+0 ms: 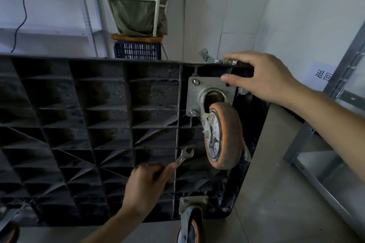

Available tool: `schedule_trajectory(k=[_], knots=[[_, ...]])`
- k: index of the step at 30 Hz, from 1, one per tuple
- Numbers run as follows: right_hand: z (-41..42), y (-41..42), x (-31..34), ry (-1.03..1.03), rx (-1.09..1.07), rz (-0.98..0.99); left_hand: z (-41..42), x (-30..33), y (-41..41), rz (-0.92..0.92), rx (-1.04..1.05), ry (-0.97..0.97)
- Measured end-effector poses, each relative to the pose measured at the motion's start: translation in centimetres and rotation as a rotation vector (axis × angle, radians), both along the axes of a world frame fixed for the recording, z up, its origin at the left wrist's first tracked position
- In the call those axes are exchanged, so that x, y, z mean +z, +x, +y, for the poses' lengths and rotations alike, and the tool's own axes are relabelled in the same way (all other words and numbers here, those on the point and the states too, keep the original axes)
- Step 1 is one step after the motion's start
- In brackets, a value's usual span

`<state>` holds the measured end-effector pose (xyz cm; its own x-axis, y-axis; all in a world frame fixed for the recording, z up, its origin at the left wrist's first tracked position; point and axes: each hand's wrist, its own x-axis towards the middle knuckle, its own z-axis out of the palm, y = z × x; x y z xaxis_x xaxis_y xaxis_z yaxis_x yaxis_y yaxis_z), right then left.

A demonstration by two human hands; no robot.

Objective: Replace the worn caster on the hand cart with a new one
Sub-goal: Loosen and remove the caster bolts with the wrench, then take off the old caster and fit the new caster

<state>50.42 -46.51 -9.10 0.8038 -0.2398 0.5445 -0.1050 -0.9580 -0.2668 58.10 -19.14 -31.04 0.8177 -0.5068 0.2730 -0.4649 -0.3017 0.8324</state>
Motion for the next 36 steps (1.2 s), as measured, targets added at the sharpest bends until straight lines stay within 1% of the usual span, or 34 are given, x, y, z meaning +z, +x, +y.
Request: schedule_trajectory(k=[4,7,10,12,14,15,16,19,21,23,25,27,29,31,36], knots=[[-0.2,-0.7,0.3,0.039,0.06,-0.012,-0.3,-0.1,-0.2,-0.029,-0.006,0.045],[-0.8,-2.0,0.5,-0.007,0.024,-0.033,-0.5,-0.4,-0.5,-0.066,-0.015,0.087],[-0.8,-4.6,-0.2,-0.006,-0.017,-0.088,-0.2,-1.2,-0.8,-0.122,-0.004,0.158],[-0.7,-7.4,-2.4,-0.022,-0.04,-0.182,0.4,-2.7,-1.0,-0.167,-0.008,0.244],[-0.7,-10.6,-6.9,-0.029,-0.065,-0.249,1.2,-4.8,-1.6,-0.154,-0.016,0.326],[-0.8,-12.2,-9.7,-0.005,-0.087,-0.226,1.7,-6.0,-2.1,-0.133,-0.016,0.361],[-0.8,-13.7,-12.9,0.041,-0.119,-0.162,2.1,-7.3,-2.7,-0.113,-0.022,0.401],[0.4,-17.4,-22.4,0.113,-0.18,0.15,3.3,-11.5,-4.7,-0.078,-0.07,0.566],[2.1,-18.8,-27.7,0.124,-0.147,0.343,3.7,-13.8,-6.1,-0.007,-0.15,0.652],[4.0,-19.6,-31.5,0.136,-0.107,0.518,3.8,-15.6,-7.4,0.081,-0.231,0.718],[5.5,-20.1,-34.5,0.153,-0.059,0.64,3.8,-17.3,-8.7,0.144,-0.288,0.77],[6.8,-20.1,-36.6,0.19,-0.043,0.699,3.8,-18.8,-9.8,0.203,-0.309,0.792],[8.0,-20.0,-38.4,0.24,-0.054,0.728,3.7,-20.0,-10.7,0.278,-0.302,0.804],[9.1,-20.0,-40.1,0.265,-0.055,0.746,3.7,-21.2,-11.4,0.315,-0.283,0.818],[10.5,-20.0,-43.2,0.276,-0.046,0.808,3.1,-23.3,-12.1,0.244,-0.26,0.856]])
